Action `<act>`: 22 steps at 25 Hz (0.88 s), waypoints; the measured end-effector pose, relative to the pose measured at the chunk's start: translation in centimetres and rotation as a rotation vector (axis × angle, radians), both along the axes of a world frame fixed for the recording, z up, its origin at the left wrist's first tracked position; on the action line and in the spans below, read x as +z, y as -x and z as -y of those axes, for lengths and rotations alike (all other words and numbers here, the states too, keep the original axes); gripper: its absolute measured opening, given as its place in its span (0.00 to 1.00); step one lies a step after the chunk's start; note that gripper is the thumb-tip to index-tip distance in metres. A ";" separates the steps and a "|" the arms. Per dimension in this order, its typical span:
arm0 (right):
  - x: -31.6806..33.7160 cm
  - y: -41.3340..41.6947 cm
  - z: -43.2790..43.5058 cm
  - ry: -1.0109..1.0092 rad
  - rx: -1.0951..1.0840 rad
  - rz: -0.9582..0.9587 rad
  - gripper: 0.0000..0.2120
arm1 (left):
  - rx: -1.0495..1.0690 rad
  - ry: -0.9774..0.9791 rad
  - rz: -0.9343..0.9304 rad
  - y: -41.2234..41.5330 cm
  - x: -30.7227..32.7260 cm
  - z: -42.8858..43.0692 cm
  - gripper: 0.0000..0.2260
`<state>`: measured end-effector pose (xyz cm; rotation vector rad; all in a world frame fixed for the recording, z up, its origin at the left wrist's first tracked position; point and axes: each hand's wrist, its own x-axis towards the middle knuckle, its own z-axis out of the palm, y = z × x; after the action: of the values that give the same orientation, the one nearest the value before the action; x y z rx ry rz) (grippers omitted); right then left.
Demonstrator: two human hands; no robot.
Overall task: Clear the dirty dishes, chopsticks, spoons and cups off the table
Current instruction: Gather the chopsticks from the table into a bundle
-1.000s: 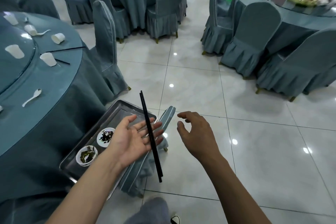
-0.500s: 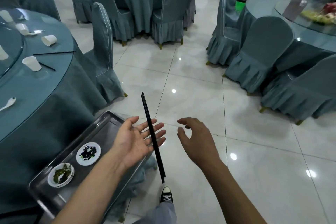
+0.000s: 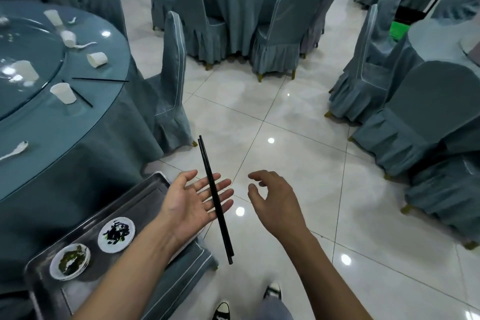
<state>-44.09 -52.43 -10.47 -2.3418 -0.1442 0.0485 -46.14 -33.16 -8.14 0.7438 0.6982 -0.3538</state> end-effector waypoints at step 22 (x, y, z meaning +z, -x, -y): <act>-1.3 -31.3 -1.4 -0.028 0.581 -0.038 0.11 | 0.574 -0.018 -0.030 -20.5 -0.6 3.1 0.25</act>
<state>-12.77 -51.03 -11.80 -2.1955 -0.7936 0.3716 -25.68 -36.30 -8.70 0.5256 0.9084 0.1660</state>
